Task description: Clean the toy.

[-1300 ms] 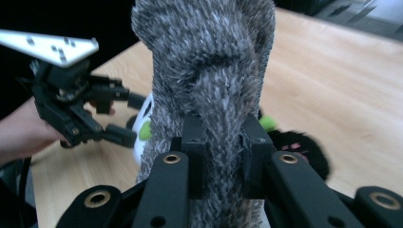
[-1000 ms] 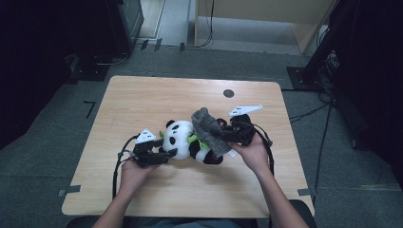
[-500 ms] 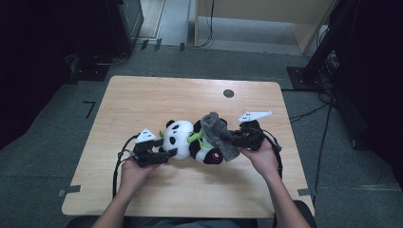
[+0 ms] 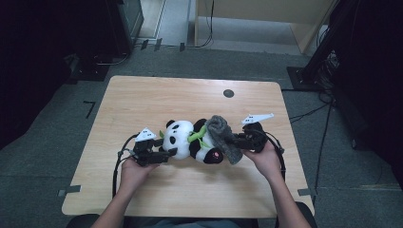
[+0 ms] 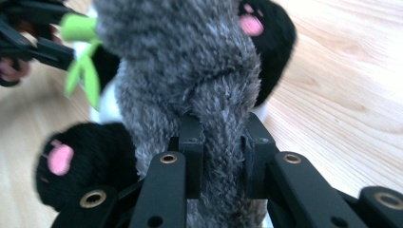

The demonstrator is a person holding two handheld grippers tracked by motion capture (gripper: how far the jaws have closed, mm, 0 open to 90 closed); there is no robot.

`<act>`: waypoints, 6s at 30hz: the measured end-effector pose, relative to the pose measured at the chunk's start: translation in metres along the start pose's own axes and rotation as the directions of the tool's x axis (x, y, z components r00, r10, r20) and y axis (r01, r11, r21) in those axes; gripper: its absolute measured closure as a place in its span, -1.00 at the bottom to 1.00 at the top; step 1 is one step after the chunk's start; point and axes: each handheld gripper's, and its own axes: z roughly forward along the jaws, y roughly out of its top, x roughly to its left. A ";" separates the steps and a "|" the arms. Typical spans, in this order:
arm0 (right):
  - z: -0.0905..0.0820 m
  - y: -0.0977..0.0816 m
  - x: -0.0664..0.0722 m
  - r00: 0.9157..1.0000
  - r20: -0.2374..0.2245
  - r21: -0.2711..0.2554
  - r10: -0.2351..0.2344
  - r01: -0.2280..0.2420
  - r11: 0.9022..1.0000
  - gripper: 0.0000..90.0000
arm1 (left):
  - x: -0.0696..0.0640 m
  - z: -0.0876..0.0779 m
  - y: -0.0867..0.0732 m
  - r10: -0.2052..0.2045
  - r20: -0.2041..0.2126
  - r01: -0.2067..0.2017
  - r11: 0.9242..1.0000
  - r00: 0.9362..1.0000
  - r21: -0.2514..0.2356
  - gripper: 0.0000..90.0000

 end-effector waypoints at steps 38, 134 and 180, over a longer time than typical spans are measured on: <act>-0.044 0.001 -0.022 0.995 0.068 -0.142 0.073 -0.062 0.988 0.71 | 0.001 0.001 0.001 0.008 0.001 -0.008 1.000 1.000 0.002 -0.36; 0.047 0.131 0.125 0.985 -0.146 -0.018 -0.090 0.089 0.996 0.73 | 0.006 0.004 0.002 0.028 0.024 -0.028 0.999 0.999 -0.030 -0.36; 0.004 0.045 0.056 0.997 -0.070 0.012 -0.033 0.034 0.999 0.71 | 0.004 0.007 0.001 0.041 0.004 -0.041 0.999 0.999 -0.030 -0.33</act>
